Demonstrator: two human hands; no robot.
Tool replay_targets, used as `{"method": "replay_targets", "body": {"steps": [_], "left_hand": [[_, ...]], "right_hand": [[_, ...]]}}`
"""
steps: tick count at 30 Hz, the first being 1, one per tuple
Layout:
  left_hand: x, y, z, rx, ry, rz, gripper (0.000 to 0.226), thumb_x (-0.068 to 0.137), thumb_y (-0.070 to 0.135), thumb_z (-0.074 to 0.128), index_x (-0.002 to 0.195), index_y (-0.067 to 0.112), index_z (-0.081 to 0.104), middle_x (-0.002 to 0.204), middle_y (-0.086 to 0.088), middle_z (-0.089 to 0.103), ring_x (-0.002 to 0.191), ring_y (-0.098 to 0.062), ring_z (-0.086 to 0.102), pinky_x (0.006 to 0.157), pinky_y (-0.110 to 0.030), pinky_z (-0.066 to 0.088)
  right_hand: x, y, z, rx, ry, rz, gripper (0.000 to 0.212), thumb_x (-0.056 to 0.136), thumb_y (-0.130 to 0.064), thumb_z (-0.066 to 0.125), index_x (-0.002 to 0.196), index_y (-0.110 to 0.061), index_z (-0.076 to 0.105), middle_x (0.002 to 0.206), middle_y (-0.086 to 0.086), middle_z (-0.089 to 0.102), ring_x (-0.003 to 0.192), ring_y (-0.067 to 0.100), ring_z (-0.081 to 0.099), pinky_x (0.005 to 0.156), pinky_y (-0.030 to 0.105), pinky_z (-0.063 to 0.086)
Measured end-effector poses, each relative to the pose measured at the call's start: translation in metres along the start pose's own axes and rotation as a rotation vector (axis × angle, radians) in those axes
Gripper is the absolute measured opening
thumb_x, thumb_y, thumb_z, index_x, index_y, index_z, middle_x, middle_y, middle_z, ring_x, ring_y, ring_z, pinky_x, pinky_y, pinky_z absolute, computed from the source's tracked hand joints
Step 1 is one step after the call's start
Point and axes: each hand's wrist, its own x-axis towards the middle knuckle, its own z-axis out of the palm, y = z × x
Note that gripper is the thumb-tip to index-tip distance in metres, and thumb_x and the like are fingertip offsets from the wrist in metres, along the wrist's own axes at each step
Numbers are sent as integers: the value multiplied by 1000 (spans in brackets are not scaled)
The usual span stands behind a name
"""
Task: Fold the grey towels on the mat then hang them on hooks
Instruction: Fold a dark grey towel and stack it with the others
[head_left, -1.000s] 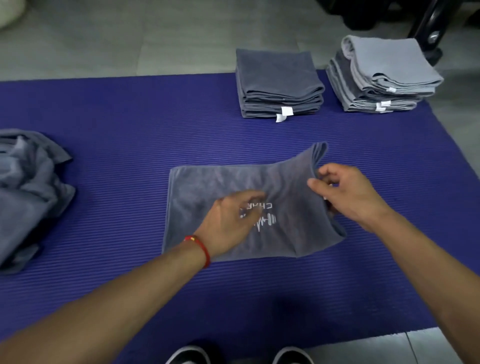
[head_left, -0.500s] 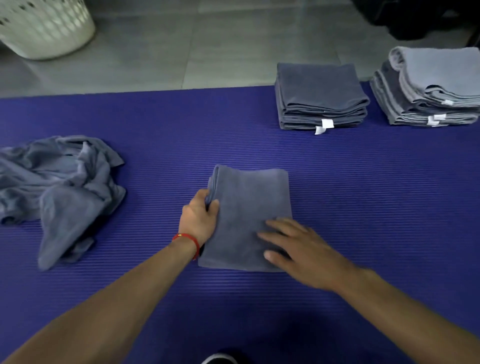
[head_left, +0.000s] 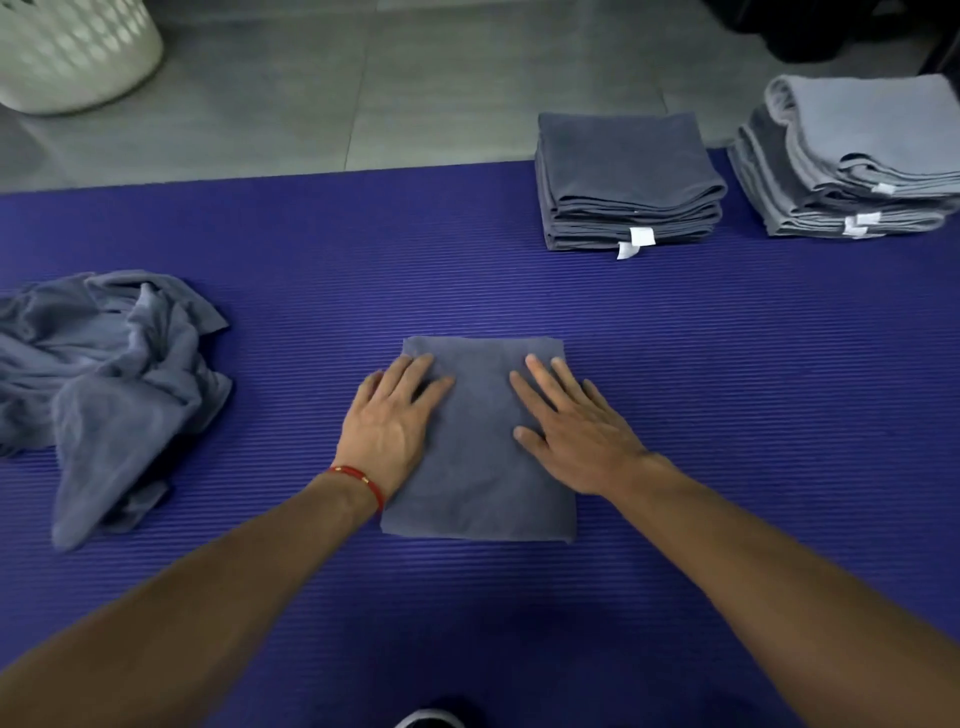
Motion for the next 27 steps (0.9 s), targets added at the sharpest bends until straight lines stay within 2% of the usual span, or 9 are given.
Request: {"method": "replay_targets", "body": {"steps": [3,6,8,10,14,18,22,25,27], "left_hand": [[6,-3,3,-72,-215,-50,55,101,25,28,156,30,30,166,1,22,154,-25,19,121,-47,27],[9,-2,-8,-47,-147,-6,55,94,16,49,148,24,44,160,-4,34,146,-30,32,110,-51,36],[24,-1,-15,-56,-41,16,48,90,14,55,138,18,54,155,-7,41,140,-33,39,105,-53,39],[45,1,-19,-90,-45,26,45,98,19,52,143,17,51,158,-5,38,147,-32,30,114,-58,29],[89,-3,-18,-150,-361,69,54,101,19,50,153,17,35,152,-10,43,142,-31,39,117,-51,29],[115,-4,-24,-113,-515,88,55,94,19,64,145,10,46,138,-18,52,131,-34,47,109,-39,37],[123,5,-48,-79,-648,-15,40,89,31,69,123,12,63,122,-10,64,113,-28,59,82,-27,43],[115,-4,-67,-311,-722,-138,29,87,34,70,106,13,70,107,-8,73,95,-24,67,78,-32,54],[94,-6,-70,-803,-816,-291,26,90,24,71,110,9,69,106,-11,75,88,-19,71,71,-31,57]], "right_hand": [[4,1,4,19,-45,8,72,105,-57,24,161,-31,-12,166,-7,-29,154,21,-23,127,50,6],[-4,-1,-3,109,19,28,71,105,-54,31,163,-27,-1,169,-5,-18,157,21,-12,127,50,11],[-18,-7,-2,156,162,130,72,102,-57,39,160,-19,17,169,5,13,154,26,17,123,50,24],[-38,-20,3,123,294,342,69,95,-67,43,141,-16,47,141,8,53,130,28,48,108,47,40],[-70,-41,17,77,93,558,79,84,-84,39,116,-16,63,115,5,64,112,25,58,96,45,44],[-81,-46,24,445,135,480,52,86,-67,61,99,-16,58,99,-2,60,95,19,60,77,31,49],[-83,-44,7,845,168,520,29,88,-42,72,88,-19,54,82,-8,65,68,4,62,52,14,42],[-84,-18,-9,1242,397,641,26,83,-28,81,98,-14,64,89,3,73,71,7,69,66,29,60],[-83,13,-25,1425,600,708,35,82,-27,84,108,-12,66,98,5,76,87,18,74,79,39,62]]}}
